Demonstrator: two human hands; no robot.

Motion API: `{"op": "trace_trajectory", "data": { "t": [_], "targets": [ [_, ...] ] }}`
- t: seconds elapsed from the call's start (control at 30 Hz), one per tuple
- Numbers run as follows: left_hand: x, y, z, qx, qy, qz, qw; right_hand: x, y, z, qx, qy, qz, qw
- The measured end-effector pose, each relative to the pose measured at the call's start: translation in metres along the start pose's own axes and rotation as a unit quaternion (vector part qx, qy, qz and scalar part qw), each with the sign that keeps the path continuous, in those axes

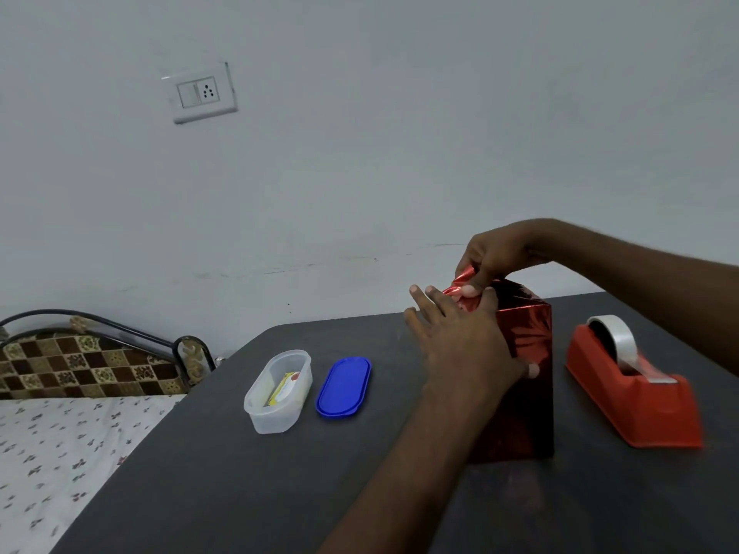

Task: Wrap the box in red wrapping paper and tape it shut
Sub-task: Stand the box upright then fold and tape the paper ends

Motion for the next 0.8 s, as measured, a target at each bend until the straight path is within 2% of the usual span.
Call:
{"op": "trace_trajectory", "data": {
  "t": [0.13, 0.47, 0.57, 0.63, 0.7, 0.8],
  "targets": [
    [-0.001, 0.0, 0.001, 0.005, -0.003, -0.001, 1.0, 0.002, 0.006, 0.005, -0.043, -0.015, 0.012, 0.999],
    [0.002, 0.001, 0.004, 0.023, 0.011, -0.003, 1.0, 0.027, 0.003, -0.012, -0.051, 0.036, 0.003, 0.998],
    [0.003, 0.001, 0.008, 0.034, 0.033, 0.005, 0.999, 0.023, 0.01, -0.006, -0.105, 0.037, 0.011, 0.994],
    [0.004, 0.003, 0.013, 0.037, 0.084, 0.011, 0.996, 0.015, 0.02, 0.0, -0.165, -0.001, 0.02, 0.986],
    [0.009, 0.003, 0.018, 0.021, 0.181, 0.021, 0.983, 0.009, 0.036, 0.005, -0.225, -0.034, 0.023, 0.973],
    [0.026, -0.003, 0.023, -0.102, 0.327, 0.058, 0.938, 0.005, 0.06, -0.001, -0.323, 0.023, 0.005, 0.946]
  ]
}}
Point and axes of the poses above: each hand's wrist, its own y-axis away from the middle knuckle, its own z-axis out of the back of the hand, x = y × z, the point moved 1 cm from there along -y, towards the middle knuckle, and after that the axes turned 2 degrees about -z, right-handed, at the moved point
